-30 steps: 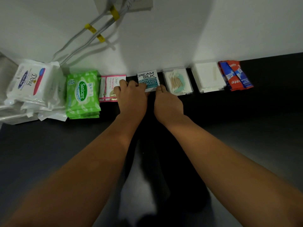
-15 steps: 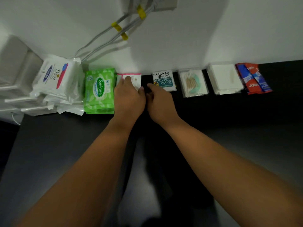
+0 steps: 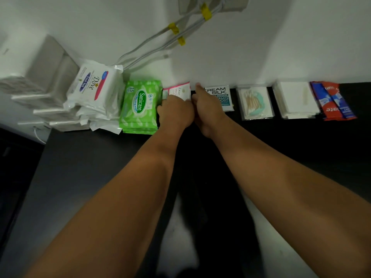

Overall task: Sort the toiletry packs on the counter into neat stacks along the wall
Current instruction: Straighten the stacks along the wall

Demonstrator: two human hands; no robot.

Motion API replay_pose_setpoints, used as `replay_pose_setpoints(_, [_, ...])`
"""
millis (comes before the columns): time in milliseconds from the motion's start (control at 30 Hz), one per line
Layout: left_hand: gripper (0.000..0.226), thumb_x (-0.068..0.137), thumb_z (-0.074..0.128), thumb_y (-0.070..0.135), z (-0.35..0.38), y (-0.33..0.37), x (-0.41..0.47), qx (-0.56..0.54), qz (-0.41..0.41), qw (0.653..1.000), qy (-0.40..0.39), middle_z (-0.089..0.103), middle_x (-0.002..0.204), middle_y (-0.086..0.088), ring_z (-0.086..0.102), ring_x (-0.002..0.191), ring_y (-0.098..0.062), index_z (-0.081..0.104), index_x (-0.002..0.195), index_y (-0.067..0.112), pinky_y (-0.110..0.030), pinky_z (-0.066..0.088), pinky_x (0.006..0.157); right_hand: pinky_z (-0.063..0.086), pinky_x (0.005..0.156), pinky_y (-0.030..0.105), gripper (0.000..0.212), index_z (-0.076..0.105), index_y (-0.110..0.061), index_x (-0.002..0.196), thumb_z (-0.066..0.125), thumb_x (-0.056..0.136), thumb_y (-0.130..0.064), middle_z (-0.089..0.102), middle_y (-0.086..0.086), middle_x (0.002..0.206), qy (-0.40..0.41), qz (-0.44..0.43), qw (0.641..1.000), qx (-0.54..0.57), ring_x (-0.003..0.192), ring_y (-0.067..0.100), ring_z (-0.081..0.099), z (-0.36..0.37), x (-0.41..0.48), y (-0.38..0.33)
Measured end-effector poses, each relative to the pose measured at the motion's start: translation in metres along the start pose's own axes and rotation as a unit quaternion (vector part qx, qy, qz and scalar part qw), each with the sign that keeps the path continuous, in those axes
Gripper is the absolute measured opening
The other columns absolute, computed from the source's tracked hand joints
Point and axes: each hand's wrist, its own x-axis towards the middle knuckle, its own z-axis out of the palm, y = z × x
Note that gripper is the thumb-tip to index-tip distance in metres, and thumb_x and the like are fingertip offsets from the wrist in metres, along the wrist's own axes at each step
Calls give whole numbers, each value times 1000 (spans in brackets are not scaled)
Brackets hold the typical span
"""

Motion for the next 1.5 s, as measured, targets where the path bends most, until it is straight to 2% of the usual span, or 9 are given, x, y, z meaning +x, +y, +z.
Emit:
replay_pose_setpoints(233, [59, 51, 52, 63, 70, -49, 93, -100, -16, 995, -23, 69, 104, 1, 69, 92, -29, 63, 105, 41, -51, 59, 79, 52, 100, 38, 61, 69, -3, 118, 42, 98, -54, 74, 12, 105, -26, 34, 999, -4, 100, 22, 71, -2, 5, -4])
replay_pose_setpoints(367, [65, 68, 47, 47, 10, -4, 20, -13, -21, 999, -34, 62, 125, -8, 57, 116, -35, 59, 125, 19, -52, 46, 100, 53, 75, 28, 68, 65, -1, 124, 35, 100, -58, 72, 7, 91, -67, 56, 996, 18, 81, 15, 69, -5, 6, -7])
replay_pose_setpoints(533, [52, 89, 35, 29, -1, -3, 6, 82, 0, 995, -52, 55, 133, -16, 51, 125, -37, 57, 130, 6, -48, 41, 102, 54, 64, 22, 66, 63, -1, 123, 33, 101, -56, 74, 12, 107, -78, 75, 994, 19, 92, 17, 71, -6, -1, -9])
replay_pose_setpoints(667, [39, 98, 40, 20, 3, -15, -11, 79, 29, 995, -54, 49, 138, -17, 43, 130, -39, 56, 130, 6, -46, 32, 108, 57, 74, 22, 64, 57, -4, 135, 28, 103, -53, 64, 15, 130, -105, 89, 989, 46, 115, 22, 64, -14, -28, -4])
replay_pose_setpoints(833, [35, 95, 43, 32, 14, -45, -48, 74, 58, 994, -49, 47, 138, -16, 40, 128, -37, 55, 121, 11, -37, 27, 93, 55, 86, 19, 66, 54, -7, 138, 25, 103, -54, 65, 10, 131, -121, 86, 988, 41, 119, 17, 63, -36, -70, 16])
replay_pose_setpoints(1000, [36, 92, 57, 40, 13, -65, -99, 69, 72, 995, 10, 47, 135, -10, 41, 120, -32, 54, 119, 17, -33, 29, 93, 50, 83, 14, 58, 59, -17, 133, 25, 103, -53, 69, 0, 124, -124, 90, 988, -4, 111, 4, 65, -54, -104, 39])
replay_pose_setpoints(1200, [54, 83, 71, 43, 15, -76, -115, 50, 106, 989, 95, 51, 125, -14, 46, 109, -36, 57, 126, 13, -42, 39, 91, 44, 57, 1, 47, 64, -32, 79, 27, 105, -46, 69, -22, 66, -103, 43, 993, -40, 67, -14, 65, -68, -117, 52])
replay_pose_setpoints(1367, [63, 83, 57, 56, 15, -82, -109, -12, 136, 987, 87, 52, 134, -5, 46, 120, -29, 51, 131, 16, -32, 31, 97, 49, 88, 18, 50, 71, -23, 107, 30, 103, -53, 75, -4, 106, -94, 25, 995, -29, 103, 3, 68, -59, -115, 52])
replay_pose_setpoints(1500, [62, 86, 62, 49, 12, -94, -111, 7, 178, 983, 49, 51, 140, 1, 43, 126, -27, 47, 138, 19, -45, 36, 107, 43, 104, 30, 52, 67, -21, 120, 29, 103, -53, 71, 4, 120, -96, 21, 995, -24, 115, 12, 65, -53, -116, 52])
